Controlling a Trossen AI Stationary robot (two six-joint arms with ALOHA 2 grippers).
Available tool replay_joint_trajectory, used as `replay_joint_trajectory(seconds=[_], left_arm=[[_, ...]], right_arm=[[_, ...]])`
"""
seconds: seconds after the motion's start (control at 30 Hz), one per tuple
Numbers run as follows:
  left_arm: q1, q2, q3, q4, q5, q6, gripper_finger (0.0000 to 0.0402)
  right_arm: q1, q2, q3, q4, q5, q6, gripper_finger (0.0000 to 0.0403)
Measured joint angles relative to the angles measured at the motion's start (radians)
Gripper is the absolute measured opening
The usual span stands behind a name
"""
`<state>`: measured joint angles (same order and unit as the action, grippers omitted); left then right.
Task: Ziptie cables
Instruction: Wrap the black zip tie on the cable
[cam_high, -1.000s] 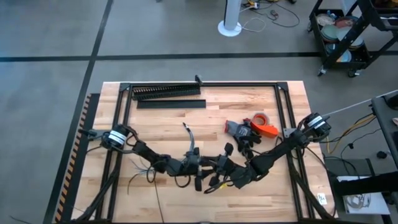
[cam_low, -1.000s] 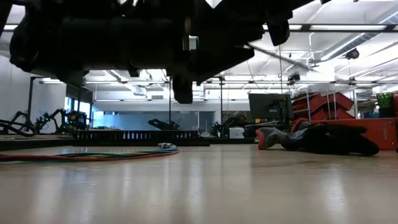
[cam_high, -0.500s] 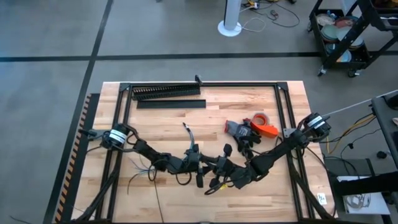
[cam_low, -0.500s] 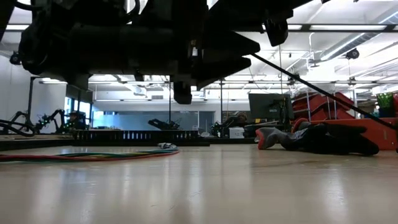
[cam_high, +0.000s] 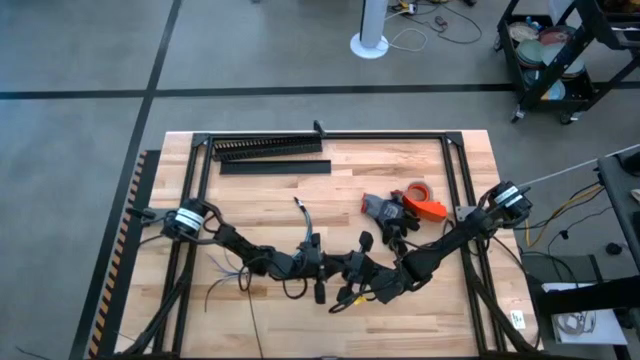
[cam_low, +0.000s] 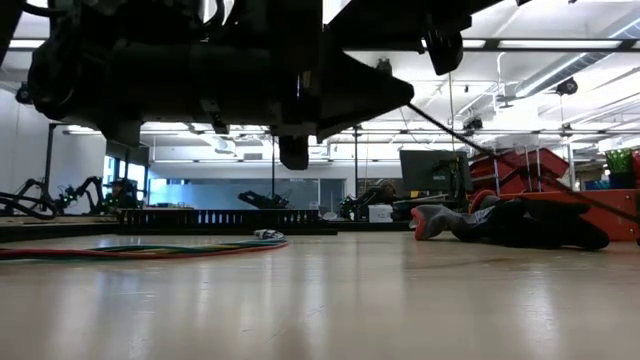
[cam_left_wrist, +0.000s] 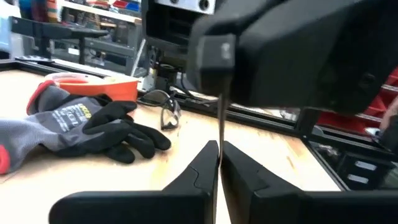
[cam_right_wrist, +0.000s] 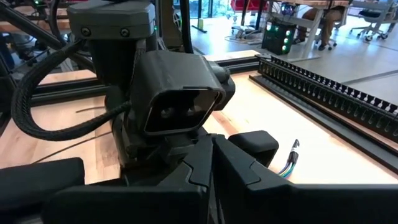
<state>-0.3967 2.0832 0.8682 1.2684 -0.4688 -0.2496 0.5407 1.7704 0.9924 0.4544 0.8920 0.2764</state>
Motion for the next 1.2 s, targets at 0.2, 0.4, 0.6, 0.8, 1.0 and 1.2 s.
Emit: replay_joint_trajectory(seconds=[0.2,0.4,0.6,0.8,1.0,1.2], left_arm=[[-0.008,-0.038,-0.032,-0.027,0.015,-0.006,0.0],[-0.015,-0.111,-0.12,-0.038,0.073,-0.013,0.0],[-0.016,-0.233,-0.241,-0.035,0.337,0.143,0.0],[-0.015,-0.378,-0.291,-0.195,0.456,0.384,0.0],[-0.002,-0.494,-0.286,-0.41,0.452,0.568,0.0],[0.001,-0.537,-0.273,-0.483,0.422,0.673,0.0]], right_arm=[[0.004,-0.038,0.0,-0.021,-0.001,0.013,0.0012],[0.046,-0.126,0.001,-0.225,-0.037,0.11,0.0081],[0.12,-0.113,0.001,-0.334,-0.105,0.188,0.0135],[0.148,-0.052,0.001,-0.277,-0.107,0.156,0.0159],[0.146,-0.007,0.001,-0.228,-0.114,0.152,0.016],[0.135,-0.003,0.0,-0.218,-0.107,0.133,0.0151]])
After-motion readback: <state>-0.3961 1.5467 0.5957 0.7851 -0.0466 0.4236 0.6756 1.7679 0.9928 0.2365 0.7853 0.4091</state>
